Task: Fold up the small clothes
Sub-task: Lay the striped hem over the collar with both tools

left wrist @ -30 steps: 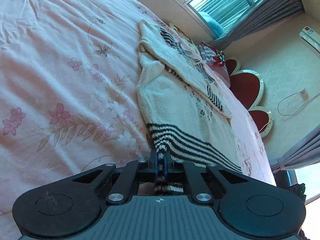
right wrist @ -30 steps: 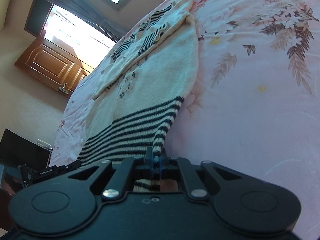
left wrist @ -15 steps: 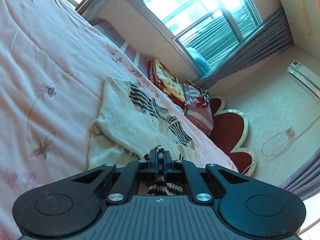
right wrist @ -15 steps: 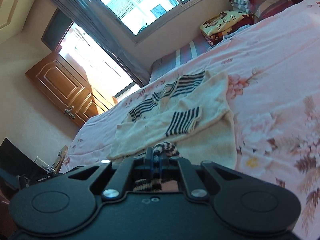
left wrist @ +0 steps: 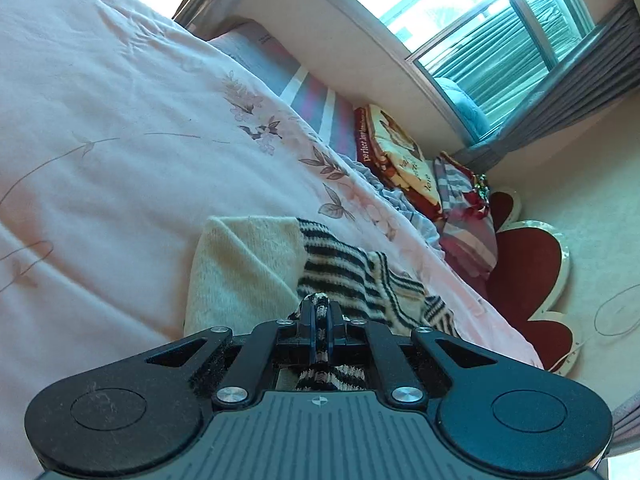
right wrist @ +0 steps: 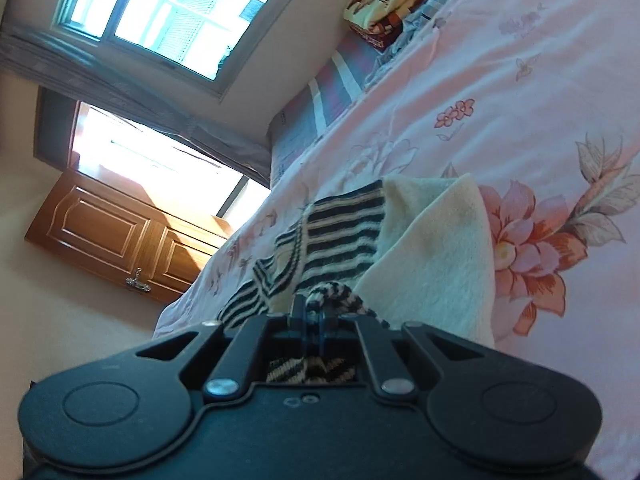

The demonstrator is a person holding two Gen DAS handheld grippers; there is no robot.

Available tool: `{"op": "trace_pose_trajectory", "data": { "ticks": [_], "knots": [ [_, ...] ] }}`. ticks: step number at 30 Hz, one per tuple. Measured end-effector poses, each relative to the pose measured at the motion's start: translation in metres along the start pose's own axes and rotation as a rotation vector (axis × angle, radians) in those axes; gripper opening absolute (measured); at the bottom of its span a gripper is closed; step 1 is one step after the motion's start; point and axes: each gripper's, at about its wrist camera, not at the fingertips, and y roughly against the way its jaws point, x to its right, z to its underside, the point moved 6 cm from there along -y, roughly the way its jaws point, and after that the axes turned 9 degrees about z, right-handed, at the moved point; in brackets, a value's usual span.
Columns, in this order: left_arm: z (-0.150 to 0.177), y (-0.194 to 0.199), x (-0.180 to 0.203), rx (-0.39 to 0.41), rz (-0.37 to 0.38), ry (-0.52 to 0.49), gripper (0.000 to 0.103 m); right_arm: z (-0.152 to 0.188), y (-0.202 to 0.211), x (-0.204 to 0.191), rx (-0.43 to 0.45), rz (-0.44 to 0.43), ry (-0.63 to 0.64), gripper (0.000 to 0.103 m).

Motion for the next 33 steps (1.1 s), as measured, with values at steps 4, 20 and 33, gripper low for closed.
{"op": "trace_pose_trajectory", "data": {
  "ticks": [4,20,33],
  "knots": [
    [-0.020,-0.032,-0.005,0.021,0.028,0.001,0.005,-0.018,-0.029,0.013,0.030,-0.021,-0.033,0.014],
    [-0.017,-0.009,0.028,0.014,-0.158,-0.602,0.051,-0.029,-0.010,-0.016,0.141,0.025,0.308,0.044],
    [-0.008,-0.066,0.040,-0.166,-0.144,-0.662,0.051,-0.004,-0.053,-0.043,0.052,0.229,0.547,0.034]
  ]
}}
